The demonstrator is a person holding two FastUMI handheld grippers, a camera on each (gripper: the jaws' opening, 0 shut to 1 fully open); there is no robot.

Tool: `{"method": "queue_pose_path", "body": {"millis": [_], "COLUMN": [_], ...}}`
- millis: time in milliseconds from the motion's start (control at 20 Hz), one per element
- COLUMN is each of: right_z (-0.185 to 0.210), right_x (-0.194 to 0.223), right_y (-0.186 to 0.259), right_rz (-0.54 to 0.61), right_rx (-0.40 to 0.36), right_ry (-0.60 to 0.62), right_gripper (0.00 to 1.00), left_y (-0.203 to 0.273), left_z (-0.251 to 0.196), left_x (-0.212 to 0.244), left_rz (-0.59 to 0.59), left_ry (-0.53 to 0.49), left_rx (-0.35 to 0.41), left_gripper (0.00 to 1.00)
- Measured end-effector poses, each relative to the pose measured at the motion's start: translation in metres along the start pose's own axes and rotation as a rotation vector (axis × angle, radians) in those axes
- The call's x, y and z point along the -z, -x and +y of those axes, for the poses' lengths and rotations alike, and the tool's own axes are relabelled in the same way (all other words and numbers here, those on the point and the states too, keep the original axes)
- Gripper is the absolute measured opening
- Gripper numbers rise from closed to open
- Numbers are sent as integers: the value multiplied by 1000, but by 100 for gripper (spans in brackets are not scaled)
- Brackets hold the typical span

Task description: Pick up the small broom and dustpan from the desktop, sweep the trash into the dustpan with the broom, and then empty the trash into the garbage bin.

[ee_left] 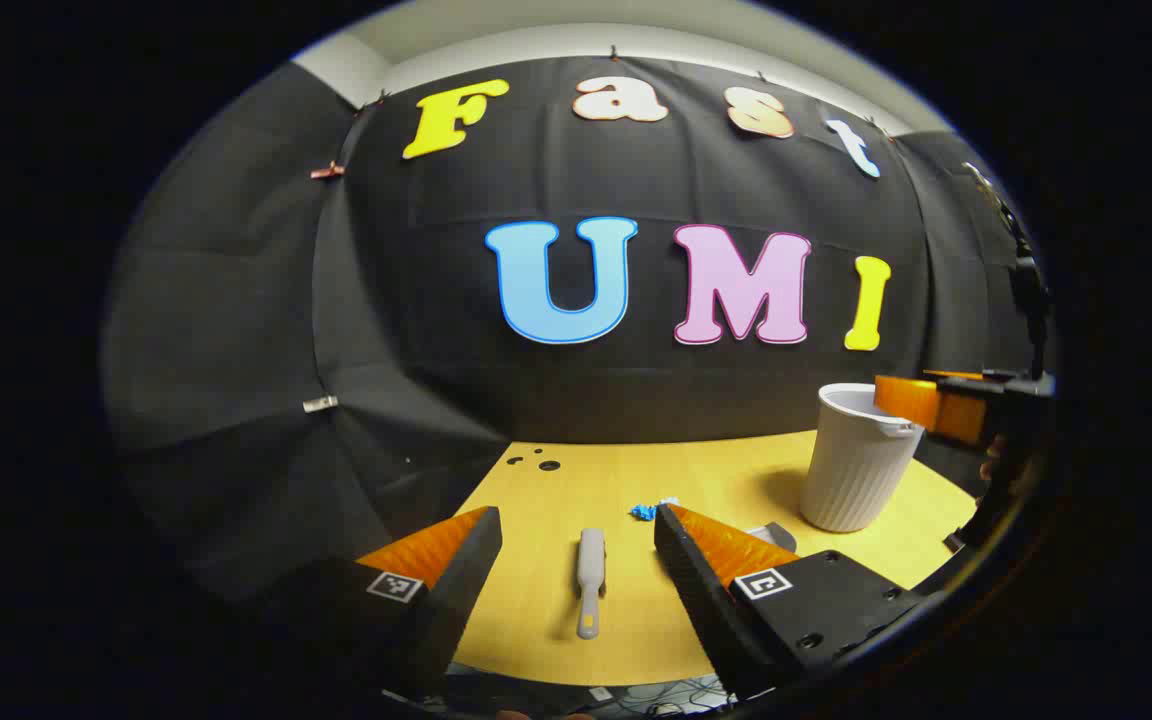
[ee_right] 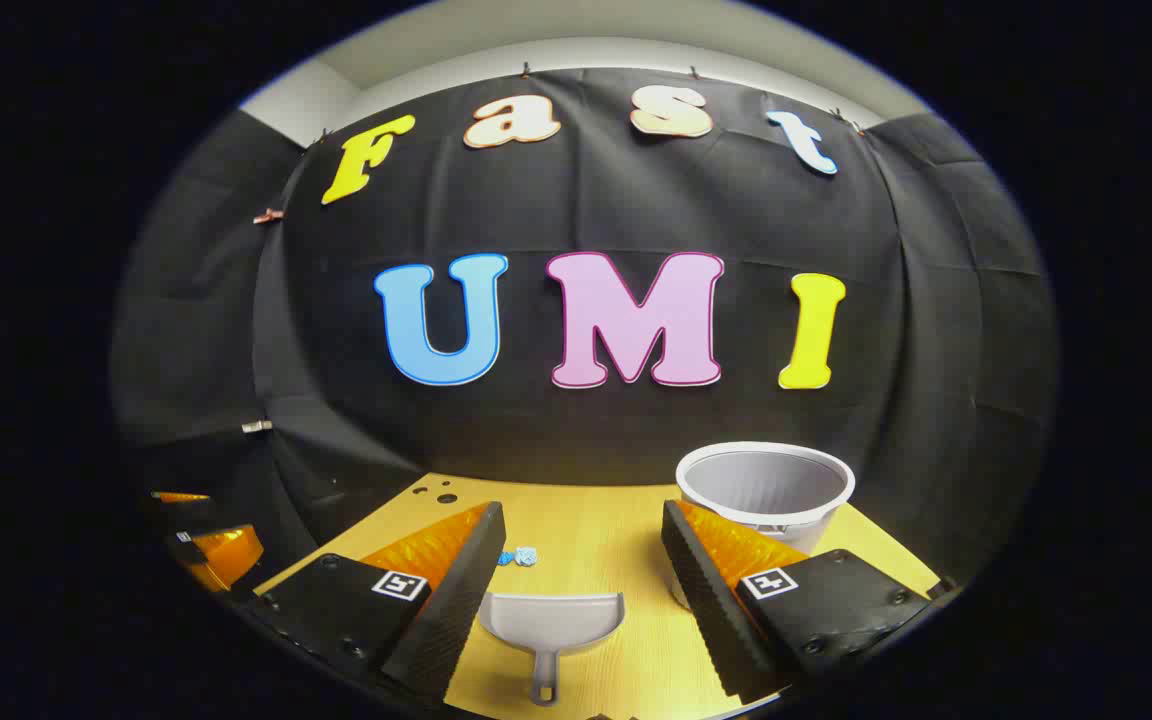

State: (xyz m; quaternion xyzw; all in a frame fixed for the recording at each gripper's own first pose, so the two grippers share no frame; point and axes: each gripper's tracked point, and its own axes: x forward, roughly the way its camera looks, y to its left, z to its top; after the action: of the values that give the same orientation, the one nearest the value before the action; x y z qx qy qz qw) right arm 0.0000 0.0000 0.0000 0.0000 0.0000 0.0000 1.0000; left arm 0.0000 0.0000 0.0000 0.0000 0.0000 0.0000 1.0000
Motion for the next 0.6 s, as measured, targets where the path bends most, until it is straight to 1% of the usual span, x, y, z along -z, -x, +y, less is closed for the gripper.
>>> {"method": "queue_pose_path", "body": {"millis": [100,200,300,600], "right_z": [8,10,12,10], "right_x": [16,25,34,53], "right_y": [-9,-16,-22,-35], "right_rz": [36,59,81,137], "right_rx": [-34,-49,-68,-92], "right_ry": [-1,5,4,-14], "right_gripper": [98,98,98,98], "left_y": [-13,-24,-30,-45], "left_z": [1,0,0,-4], "left_x": [6,15,19,22], "left_rz": [24,59,72,89], "left_ry": [39,57,58,39], "left_rx": [-7,-5,-5,-2], "left_gripper": [98,98,99,98]}}
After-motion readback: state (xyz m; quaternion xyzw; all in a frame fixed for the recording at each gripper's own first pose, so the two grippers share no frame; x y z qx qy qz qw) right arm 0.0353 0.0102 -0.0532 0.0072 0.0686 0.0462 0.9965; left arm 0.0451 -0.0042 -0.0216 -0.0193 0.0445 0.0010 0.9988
